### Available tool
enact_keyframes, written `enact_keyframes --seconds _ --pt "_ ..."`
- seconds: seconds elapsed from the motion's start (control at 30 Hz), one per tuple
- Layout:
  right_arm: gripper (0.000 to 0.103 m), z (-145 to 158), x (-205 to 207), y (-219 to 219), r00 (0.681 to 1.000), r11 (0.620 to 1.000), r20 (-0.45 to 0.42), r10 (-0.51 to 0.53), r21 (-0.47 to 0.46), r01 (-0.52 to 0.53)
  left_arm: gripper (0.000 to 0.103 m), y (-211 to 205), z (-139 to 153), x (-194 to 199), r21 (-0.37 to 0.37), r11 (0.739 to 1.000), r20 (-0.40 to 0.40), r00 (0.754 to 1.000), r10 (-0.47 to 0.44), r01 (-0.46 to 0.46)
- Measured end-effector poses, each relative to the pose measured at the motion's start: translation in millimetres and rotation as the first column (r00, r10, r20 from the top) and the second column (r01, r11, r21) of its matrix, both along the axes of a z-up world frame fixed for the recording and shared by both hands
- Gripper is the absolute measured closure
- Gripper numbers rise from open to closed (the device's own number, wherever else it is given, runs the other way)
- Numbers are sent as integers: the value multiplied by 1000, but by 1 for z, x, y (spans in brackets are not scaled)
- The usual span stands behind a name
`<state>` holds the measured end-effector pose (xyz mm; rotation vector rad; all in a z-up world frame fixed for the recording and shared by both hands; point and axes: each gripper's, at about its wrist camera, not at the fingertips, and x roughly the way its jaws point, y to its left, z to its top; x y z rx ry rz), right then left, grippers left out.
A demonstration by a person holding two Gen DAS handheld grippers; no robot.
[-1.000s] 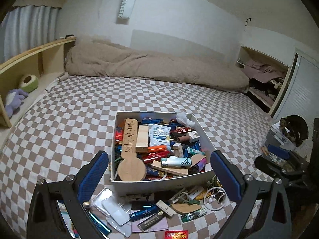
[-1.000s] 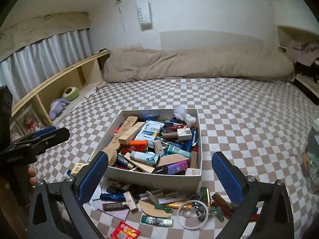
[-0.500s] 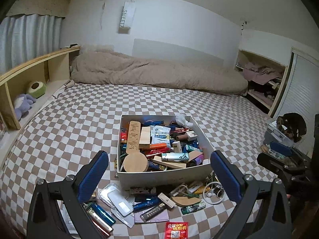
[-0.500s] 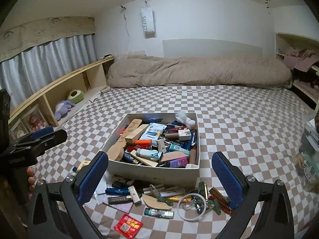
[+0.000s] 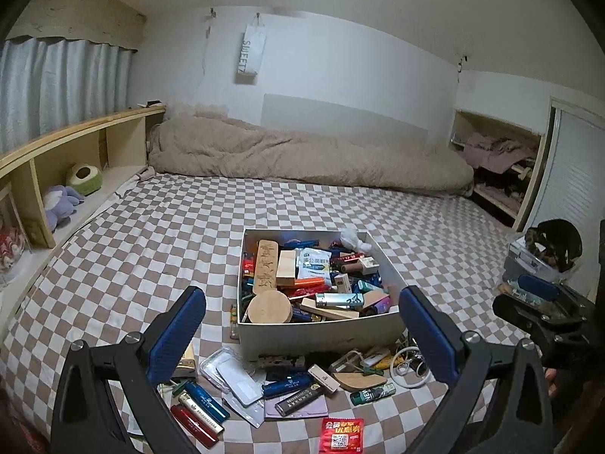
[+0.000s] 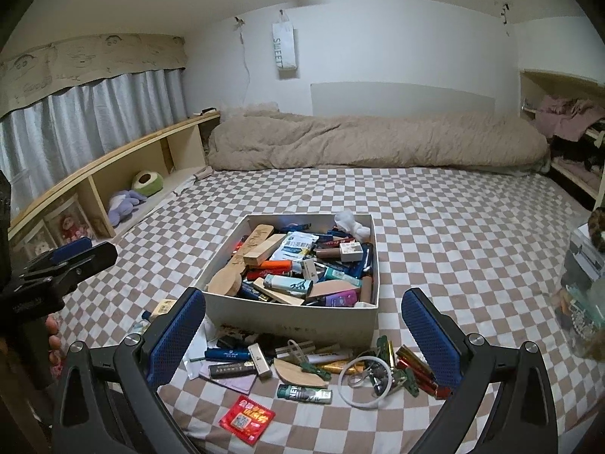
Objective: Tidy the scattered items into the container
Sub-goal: 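Withdraw both tools from the box back toward the scattered items, then lower the left tool toward the red First Look lighter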
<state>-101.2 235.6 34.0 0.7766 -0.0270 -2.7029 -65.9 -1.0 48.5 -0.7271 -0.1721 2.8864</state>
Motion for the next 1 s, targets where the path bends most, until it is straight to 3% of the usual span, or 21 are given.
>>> enact_keyframes --seconds 0.17,0.33,0.5,0.7,0.87,1.0 --pt "0 5 11 4 1000 1000 -31 -2 -16 2 0 -4 1 10 -10 1000 -27 1000 -17 16" --pt "0 2 20 13 998 1000 -61 -19 -19 18 0 -14 -4 16 44 998 -17 999 -51 51" --pt "0 -12 26 24 995 999 -88 -41 -39 37 0 -25 -19 18 14 999 9 999 -34 34" --pt "0 -39 25 32 1000 999 -21 17 -37 -17 0 -41 -45 12 -54 998 87 995 -39 44" --pt "0 -62 19 38 999 997 48 -2 -77 6 0 -58 -66 0 -99 993 133 990 -43 57" --pt "0 -83 13 34 995 998 104 -3 -59 10 0 -73 -83 -10 -59 994 197 977 -79 93"
